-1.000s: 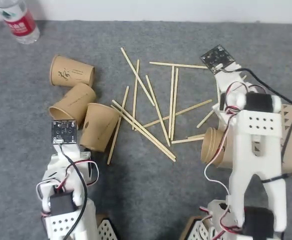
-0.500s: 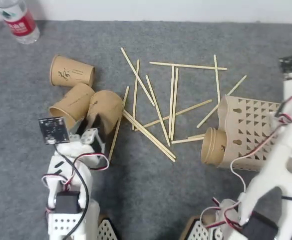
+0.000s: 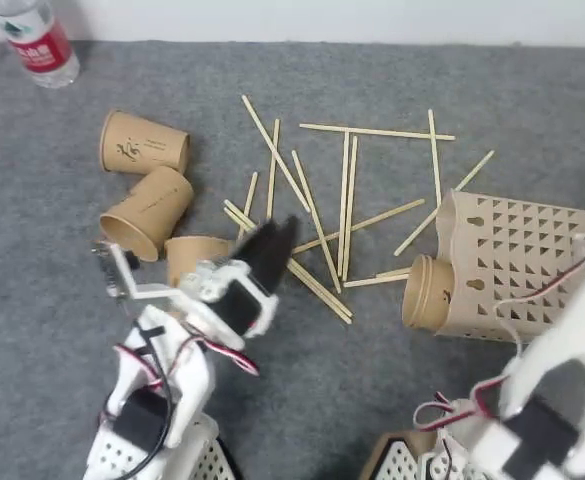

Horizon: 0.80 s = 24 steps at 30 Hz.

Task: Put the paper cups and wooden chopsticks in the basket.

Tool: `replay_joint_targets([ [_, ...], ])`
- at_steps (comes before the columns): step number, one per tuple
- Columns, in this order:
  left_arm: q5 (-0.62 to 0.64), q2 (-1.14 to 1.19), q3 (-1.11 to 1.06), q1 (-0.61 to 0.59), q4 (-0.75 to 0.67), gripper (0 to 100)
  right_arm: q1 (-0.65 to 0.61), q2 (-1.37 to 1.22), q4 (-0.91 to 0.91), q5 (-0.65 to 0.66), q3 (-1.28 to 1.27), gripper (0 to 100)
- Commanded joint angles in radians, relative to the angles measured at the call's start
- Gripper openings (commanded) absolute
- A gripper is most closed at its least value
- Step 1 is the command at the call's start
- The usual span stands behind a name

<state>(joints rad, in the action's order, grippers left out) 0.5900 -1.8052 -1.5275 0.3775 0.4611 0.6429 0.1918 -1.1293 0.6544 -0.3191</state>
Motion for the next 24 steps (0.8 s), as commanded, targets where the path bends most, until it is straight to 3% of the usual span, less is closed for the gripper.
replay_joint_targets([
  [1, 0.069, -0.008, -0.058, 0.052, -0.117, 13, 0.012, -0.108, 0.016, 0.012, 0.115, 24.3],
  [6, 0.071, -0.008, -0.102, 0.057, -0.143, 13, 0.007, -0.251, 0.01, 0.005, 0.201, 24.2],
  [13, 0.127, 0.06, 0.145, 0.057, 0.051, 13, 0.004, -0.34, 0.016, 0.003, 0.212, 24.2],
  [20, 0.083, 0.595, 0.421, 0.124, 0.094, 13, -0.045, -0.349, 0.012, 0.005, 0.212, 24.2],
  [24, 0.129, 0.918, 0.533, 0.16, -0.02, 13, -0.05, -0.349, 0.021, 0.005, 0.212, 24.2],
])
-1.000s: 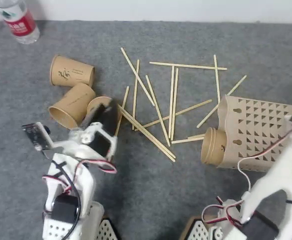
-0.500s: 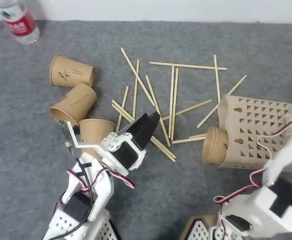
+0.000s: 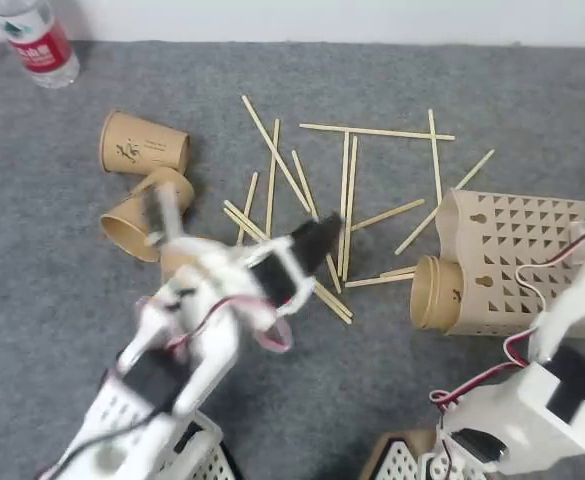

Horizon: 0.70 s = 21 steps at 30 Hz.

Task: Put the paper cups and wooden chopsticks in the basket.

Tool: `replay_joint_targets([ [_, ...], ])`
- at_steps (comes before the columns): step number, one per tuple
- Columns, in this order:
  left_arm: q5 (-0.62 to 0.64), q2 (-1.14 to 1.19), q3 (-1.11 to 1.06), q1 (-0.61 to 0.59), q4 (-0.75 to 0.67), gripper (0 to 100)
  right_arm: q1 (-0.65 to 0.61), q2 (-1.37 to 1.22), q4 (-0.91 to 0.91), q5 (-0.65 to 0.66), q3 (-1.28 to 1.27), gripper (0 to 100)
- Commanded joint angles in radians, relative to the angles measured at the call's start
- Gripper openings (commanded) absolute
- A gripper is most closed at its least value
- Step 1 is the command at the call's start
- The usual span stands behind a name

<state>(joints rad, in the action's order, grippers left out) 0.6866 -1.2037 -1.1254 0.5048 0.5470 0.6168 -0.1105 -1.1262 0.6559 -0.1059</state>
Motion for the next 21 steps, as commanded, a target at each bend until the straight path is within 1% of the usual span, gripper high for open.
replay_joint_targets([
  [1, 0.055, 0.388, 0.148, 0.035, -0.169, 13, -0.024, -0.048, 0.018, 0.003, -0.002, 24.2],
  [7, 0.08, 0.821, 0.168, 0.104, -0.597, 13, -0.024, -0.056, 0.01, 0.002, -0.002, 24.2],
  [10, 0.149, 1.014, 0.225, 0.121, -0.749, 13, -0.024, -0.056, 0.01, 0.002, -0.002, 24.2],
  [11, 0.166, 1.069, 0.263, 0.123, -0.763, 13, -0.024, -0.056, 0.01, 0.002, -0.003, 24.2],
  [13, 0.18, 1.169, 0.363, 0.123, -0.747, 13, -0.024, -0.056, 0.01, 0.005, -0.006, 24.2],
  [17, 0.18, 1.318, 0.562, 0.14, -0.669, 13, -0.024, -0.056, 0.008, 0.008, -0.008, 24.2],
  [21, 0.175, 1.419, 0.711, 0.183, -0.608, 13, -0.024, -0.056, 0.016, 0.006, -0.026, 24.2],
])
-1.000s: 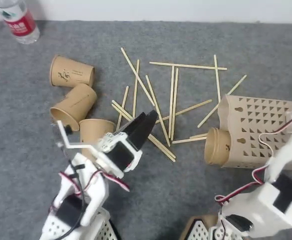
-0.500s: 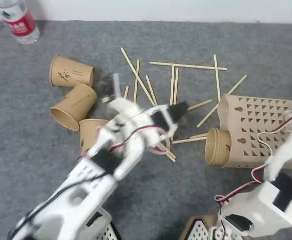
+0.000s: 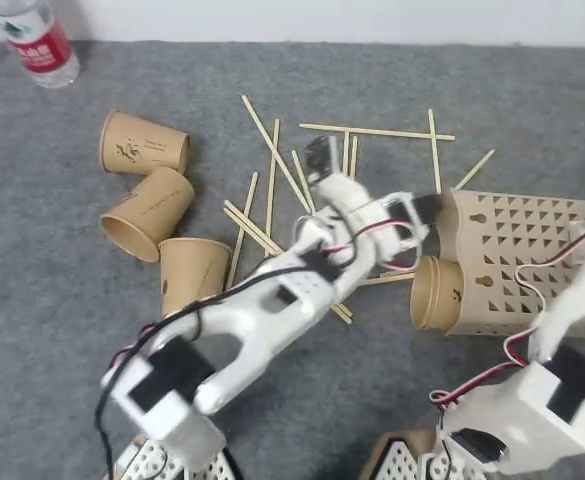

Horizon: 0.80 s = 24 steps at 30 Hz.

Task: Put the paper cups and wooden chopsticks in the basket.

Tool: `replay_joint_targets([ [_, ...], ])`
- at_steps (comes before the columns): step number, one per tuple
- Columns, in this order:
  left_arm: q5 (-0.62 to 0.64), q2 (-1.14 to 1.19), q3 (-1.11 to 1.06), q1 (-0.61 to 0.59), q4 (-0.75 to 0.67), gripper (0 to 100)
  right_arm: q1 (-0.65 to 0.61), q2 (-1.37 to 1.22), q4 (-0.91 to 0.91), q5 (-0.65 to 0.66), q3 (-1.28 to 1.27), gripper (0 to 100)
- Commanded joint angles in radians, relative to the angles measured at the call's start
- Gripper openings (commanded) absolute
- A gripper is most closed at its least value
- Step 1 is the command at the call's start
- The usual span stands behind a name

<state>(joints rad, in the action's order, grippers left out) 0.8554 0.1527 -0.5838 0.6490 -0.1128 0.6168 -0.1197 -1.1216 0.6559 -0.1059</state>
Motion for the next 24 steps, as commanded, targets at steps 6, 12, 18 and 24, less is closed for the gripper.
replay_joint_targets([
  [6, 0.006, 0.187, 0.32, 0.086, 0.118, 13, -0.035, -0.048, 0.013, 0.005, -0.034, 24.2],
  [12, 0.006, 0.318, 0.423, 0.098, 0.14, 13, -0.035, -0.047, 0.012, 0.003, -0.034, 24.2],
  [18, 0.008, 0.341, 0.446, 0.097, 0.14, 13, -0.035, -0.047, 0.012, 0.003, -0.034, 24.2],
  [24, 0.008, 0.341, 0.501, 0.147, 0.141, 2, -0.035, -0.047, 0.01, 0.003, -0.034, 24.2],
])
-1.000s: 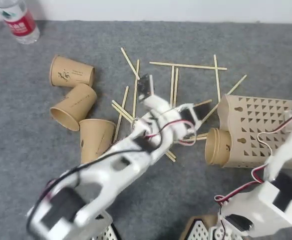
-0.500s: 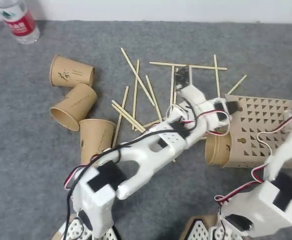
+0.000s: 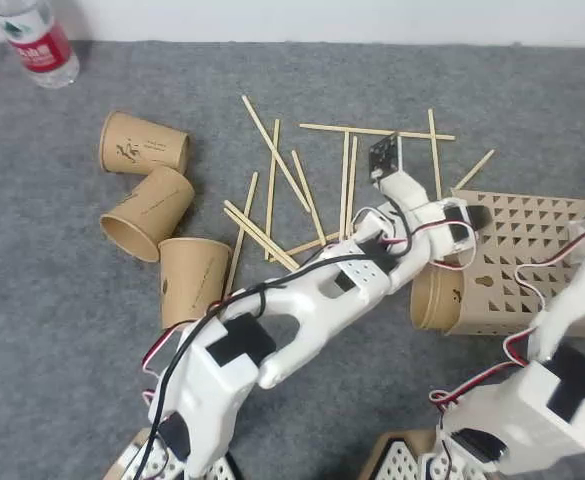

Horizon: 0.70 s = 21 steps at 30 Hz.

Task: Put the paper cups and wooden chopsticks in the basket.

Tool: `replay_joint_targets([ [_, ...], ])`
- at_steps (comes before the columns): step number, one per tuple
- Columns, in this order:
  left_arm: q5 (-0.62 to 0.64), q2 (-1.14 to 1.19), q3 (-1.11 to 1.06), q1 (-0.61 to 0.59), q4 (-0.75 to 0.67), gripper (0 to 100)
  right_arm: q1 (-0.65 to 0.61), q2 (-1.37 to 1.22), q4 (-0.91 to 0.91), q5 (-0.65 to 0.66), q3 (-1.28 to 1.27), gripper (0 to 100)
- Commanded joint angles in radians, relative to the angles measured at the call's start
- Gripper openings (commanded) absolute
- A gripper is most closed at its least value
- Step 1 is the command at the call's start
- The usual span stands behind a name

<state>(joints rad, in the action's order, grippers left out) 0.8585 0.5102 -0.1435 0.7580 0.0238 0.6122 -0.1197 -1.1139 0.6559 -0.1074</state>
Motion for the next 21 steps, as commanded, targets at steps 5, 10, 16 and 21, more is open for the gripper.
replay_joint_targets([
  [5, 0.008, -0.028, 0.065, 0.075, 0.005, 1, -0.03, -0.047, -0.002, 0.008, -0.032, 24.2],
  [10, 0.02, -0.072, 0.107, 0.071, 0.06, 1, -0.012, -0.039, -0.004, 0.009, -0.032, 24.2],
  [16, 0.051, -0.166, 0.18, 0.072, 0.195, 1, 0.079, -0.038, -0.002, 0.009, 0.018, 24.2],
  [21, 0.044, -0.187, 0.191, 0.132, 0.199, 1, 0.134, -0.044, 0.005, 0.011, 0.071, 24.2],
])
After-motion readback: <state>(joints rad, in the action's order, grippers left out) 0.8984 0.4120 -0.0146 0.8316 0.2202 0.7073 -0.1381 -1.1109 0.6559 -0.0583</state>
